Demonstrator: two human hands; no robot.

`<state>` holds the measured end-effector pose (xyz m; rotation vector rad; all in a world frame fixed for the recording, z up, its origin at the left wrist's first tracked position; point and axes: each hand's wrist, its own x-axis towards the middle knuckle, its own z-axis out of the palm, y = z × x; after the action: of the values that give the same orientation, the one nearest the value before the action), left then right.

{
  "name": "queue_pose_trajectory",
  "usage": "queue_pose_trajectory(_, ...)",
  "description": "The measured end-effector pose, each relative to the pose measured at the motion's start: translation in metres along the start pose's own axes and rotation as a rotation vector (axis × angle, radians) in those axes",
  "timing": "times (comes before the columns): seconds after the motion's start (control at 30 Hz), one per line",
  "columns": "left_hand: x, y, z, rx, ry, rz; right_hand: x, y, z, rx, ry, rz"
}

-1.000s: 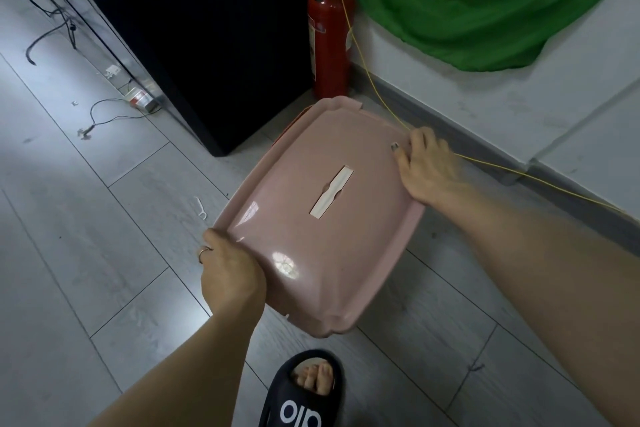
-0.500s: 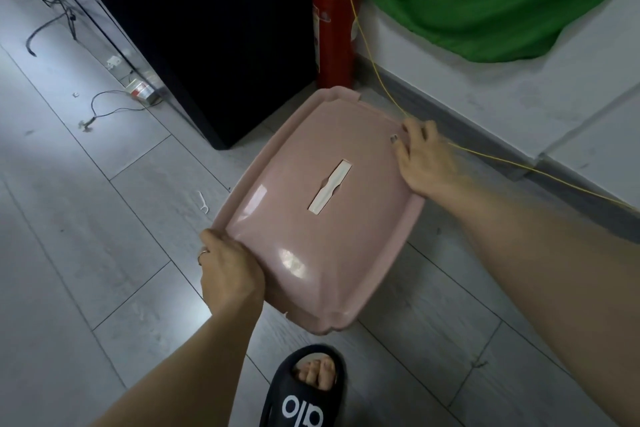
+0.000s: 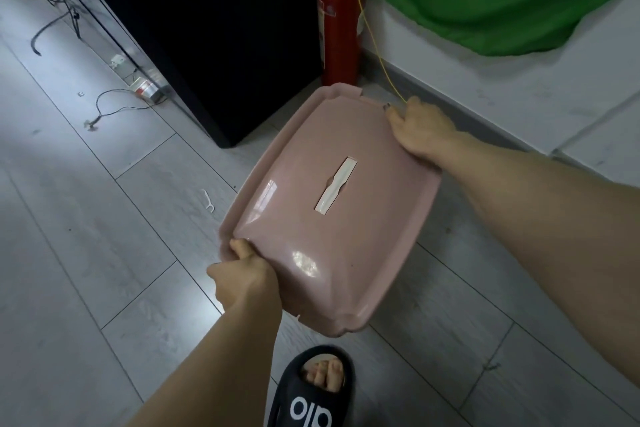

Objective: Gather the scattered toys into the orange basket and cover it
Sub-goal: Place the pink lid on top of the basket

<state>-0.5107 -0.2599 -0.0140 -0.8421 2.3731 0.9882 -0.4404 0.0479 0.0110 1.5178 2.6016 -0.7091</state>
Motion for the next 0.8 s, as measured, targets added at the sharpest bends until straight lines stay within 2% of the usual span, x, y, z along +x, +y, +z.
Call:
queue_pose_trajectory(0.1,0.003,-0.002,0.004,-0.079,-0.072,-0.099,0.002,0.006,0.005,0.114,-0.004,0.079)
queue_pose_trajectory(0.17,0.002,0.0,0.004,-0.06,-0.065,-0.147,0.005,0.007,0.004,0.185,-0.03,0.121)
queue_pose_trajectory(0.3,-0.002,0.001,0.005,-0.005,-0.015,-0.107,0.01,0.0,0.001,0.245,-0.128,0.127)
queue_pose_trajectory(0.43,-0.005,0.0,0.006,-0.024,0.043,-0.06,0.015,-0.005,-0.007,0.296,-0.175,0.22)
queue_pose_trajectory(0.67,0.009,0.013,0.003,-0.038,0.063,0.076,0.012,-0.005,-0.009,0.052,-0.16,0.086)
queue_pose_trajectory(0.8,0.019,0.026,0.005,-0.005,0.054,0.143,0.012,0.01,-0.008,0.143,-0.107,-0.002)
